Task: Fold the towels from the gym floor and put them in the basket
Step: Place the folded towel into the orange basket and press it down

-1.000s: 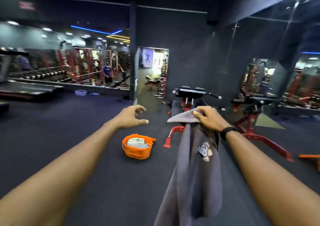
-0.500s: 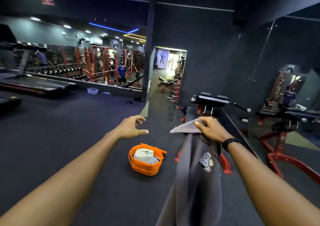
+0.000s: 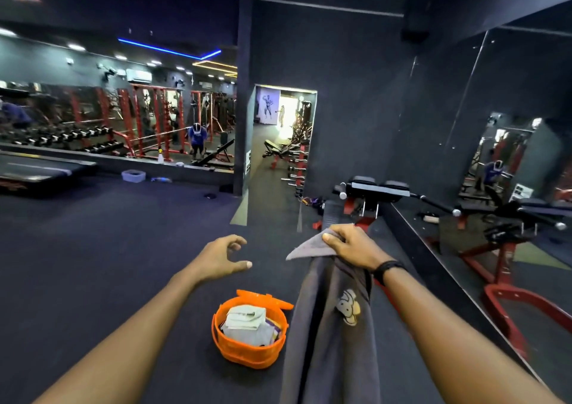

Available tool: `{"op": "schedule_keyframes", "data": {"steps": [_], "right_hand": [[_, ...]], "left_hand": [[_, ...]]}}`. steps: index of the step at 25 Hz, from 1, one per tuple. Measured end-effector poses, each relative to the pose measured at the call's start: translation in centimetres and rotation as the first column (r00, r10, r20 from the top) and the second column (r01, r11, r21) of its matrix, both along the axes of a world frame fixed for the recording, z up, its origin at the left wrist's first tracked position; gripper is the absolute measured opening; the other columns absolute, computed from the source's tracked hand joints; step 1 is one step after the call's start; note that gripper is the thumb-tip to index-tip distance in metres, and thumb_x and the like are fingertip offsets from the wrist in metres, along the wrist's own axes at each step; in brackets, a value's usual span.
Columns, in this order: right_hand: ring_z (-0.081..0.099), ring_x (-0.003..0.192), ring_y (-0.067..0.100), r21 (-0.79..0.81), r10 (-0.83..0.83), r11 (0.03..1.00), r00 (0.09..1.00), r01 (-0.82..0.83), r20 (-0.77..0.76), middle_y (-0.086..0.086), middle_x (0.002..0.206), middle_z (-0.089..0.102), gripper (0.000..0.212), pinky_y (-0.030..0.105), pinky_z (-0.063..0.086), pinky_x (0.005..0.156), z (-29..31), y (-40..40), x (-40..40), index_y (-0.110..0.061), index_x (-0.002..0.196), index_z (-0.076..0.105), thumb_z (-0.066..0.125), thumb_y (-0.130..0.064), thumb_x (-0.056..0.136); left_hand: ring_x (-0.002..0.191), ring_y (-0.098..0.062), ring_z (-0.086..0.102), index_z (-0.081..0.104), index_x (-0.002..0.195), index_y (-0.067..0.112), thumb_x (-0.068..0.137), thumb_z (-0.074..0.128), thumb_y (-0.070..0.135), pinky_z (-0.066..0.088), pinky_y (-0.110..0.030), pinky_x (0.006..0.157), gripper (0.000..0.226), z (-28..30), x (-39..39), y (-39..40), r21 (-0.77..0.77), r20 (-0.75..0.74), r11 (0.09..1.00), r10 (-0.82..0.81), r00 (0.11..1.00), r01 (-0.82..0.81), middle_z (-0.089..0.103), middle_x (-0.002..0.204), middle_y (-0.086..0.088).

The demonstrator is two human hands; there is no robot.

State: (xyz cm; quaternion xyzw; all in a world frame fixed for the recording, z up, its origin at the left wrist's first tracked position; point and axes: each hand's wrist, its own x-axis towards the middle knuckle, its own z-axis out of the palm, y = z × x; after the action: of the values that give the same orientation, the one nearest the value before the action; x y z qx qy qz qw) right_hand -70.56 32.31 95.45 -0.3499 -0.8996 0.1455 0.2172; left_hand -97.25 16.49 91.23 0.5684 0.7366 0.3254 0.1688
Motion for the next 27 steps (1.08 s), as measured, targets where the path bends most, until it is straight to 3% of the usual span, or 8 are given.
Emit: {"op": "schedule_keyframes", "data": {"steps": [8, 11, 14, 16, 20, 23, 25, 27], "right_hand": [[0.036, 0.060, 0.002, -0.029, 0.227, 0.973, 0.969, -0.231, -0.098, -0.008, 0.062, 0.041, 0.032, 0.028, 0.033, 0.060, 1.4, 15.2, -12.3, -0.016, 0.065, 0.049, 0.053, -0.025, 0.094], [0.041, 0.062, 0.003, -0.053, 0.271, 0.957, 0.946, -0.284, -0.176, -0.011, 0.064, 0.048, 0.024, 0.031, 0.038, 0.063, 1.9, 20.3, -15.4, -0.024, 0.070, 0.057, 0.057, -0.034, 0.092], [0.055, 0.069, 0.011, -0.015, 0.145, 0.989, 0.985, -0.147, -0.088, -0.009, 0.075, 0.061, 0.041, 0.035, 0.044, 0.066, 1.5, 24.4, -17.2, -0.030, 0.085, 0.051, 0.061, -0.068, 0.071], [0.057, 0.077, 0.018, 0.069, 0.078, 0.995, 0.997, -0.079, 0.012, -0.006, 0.086, 0.064, 0.039, 0.036, 0.044, 0.067, 0.9, 26.6, -18.3, -0.029, 0.094, 0.046, 0.066, -0.054, 0.071], [0.058, 0.075, 0.017, 0.031, 0.072, 0.997, 0.992, -0.069, -0.107, -0.005, 0.078, 0.063, 0.016, 0.034, 0.048, 0.069, -1.1, 32.7, -20.3, -0.020, 0.085, 0.059, 0.059, -0.014, 0.070], [0.057, 0.068, 0.021, -0.007, -0.064, 0.998, 0.996, 0.064, -0.066, 0.004, 0.067, 0.062, 0.003, 0.033, 0.046, 0.064, -2.4, 37.3, -21.6, -0.013, 0.074, 0.060, 0.059, -0.012, 0.077], [0.045, 0.061, 0.017, -0.018, -0.133, 0.991, 0.987, 0.132, -0.092, 0.004, 0.057, 0.051, 0.027, 0.028, 0.036, 0.057, -2.9, 39.6, -23.5, -0.013, 0.061, 0.051, 0.061, -0.016, 0.085], [0.046, 0.062, 0.012, -0.001, -0.106, 0.994, 0.983, 0.107, -0.149, 0.003, 0.059, 0.055, 0.026, 0.022, 0.031, 0.055, -1.8, 40.8, -26.0, -0.014, 0.062, 0.054, 0.058, -0.013, 0.088]], "left_hand": [[0.111, -0.009, 0.054, 0.051, 0.132, 0.020, 0.068, 0.084, 0.031, 0.046, -0.026, 0.094, 0.073, 2.4, -4.1, 18.0, 0.135, -0.086, 0.988, -0.069, 0.994, 0.081, 0.057, 0.120, 0.004], [0.084, 0.000, 0.061, 0.070, 0.099, 0.023, 0.081, 0.070, 0.014, 0.050, -0.022, 0.077, 0.020, 3.7, -5.4, 23.9, 0.336, -0.070, 0.939, -0.058, 0.996, 0.079, 0.068, 0.091, 0.012], [0.053, 0.002, 0.044, 0.051, 0.056, 0.031, 0.086, 0.065, 0.011, 0.030, -0.014, 0.050, 0.038, 4.9, -7.3, 29.2, 0.427, -0.079, 0.903, -0.015, 0.997, 0.048, 0.052, 0.053, 0.016], [0.053, -0.001, 0.039, 0.052, 0.057, 0.026, 0.087, 0.066, 0.016, 0.027, -0.017, 0.050, 0.035, 5.6, -8.9, 32.3, 0.451, -0.087, 0.891, -0.015, 0.996, 0.053, 0.048, 0.051, 0.009], [0.063, 0.002, 0.045, 0.071, 0.075, 0.012, 0.085, 0.069, 0.016, 0.034, -0.024, 0.056, 0.011, 6.5, -13.8, 37.4, 0.482, -0.064, 0.874, -0.031, 0.997, 0.058, 0.062, 0.063, -0.001], [0.069, -0.002, 0.053, 0.072, 0.079, 0.016, 0.086, 0.068, 0.017, 0.040, -0.027, 0.063, 0.007, 6.7, -18.1, 41.3, 0.532, 0.042, 0.842, 0.083, 0.996, -0.092, 0.068, 0.071, 0.000], [0.073, -0.008, 0.056, 0.067, 0.080, 0.019, 0.086, 0.068, 0.022, 0.039, -0.028, 0.065, 0.007, 6.4, -20.8, 44.3, 0.528, 0.092, 0.835, 0.127, 0.988, -0.157, 0.068, 0.076, -0.001], [0.083, -0.009, 0.060, 0.063, 0.089, 0.022, 0.078, 0.074, 0.034, 0.044, -0.026, 0.072, 0.019, 6.1, -22.6, 46.5, 0.461, 0.089, 0.879, 0.088, 0.992, -0.120, 0.068, 0.087, 0.004]]}}
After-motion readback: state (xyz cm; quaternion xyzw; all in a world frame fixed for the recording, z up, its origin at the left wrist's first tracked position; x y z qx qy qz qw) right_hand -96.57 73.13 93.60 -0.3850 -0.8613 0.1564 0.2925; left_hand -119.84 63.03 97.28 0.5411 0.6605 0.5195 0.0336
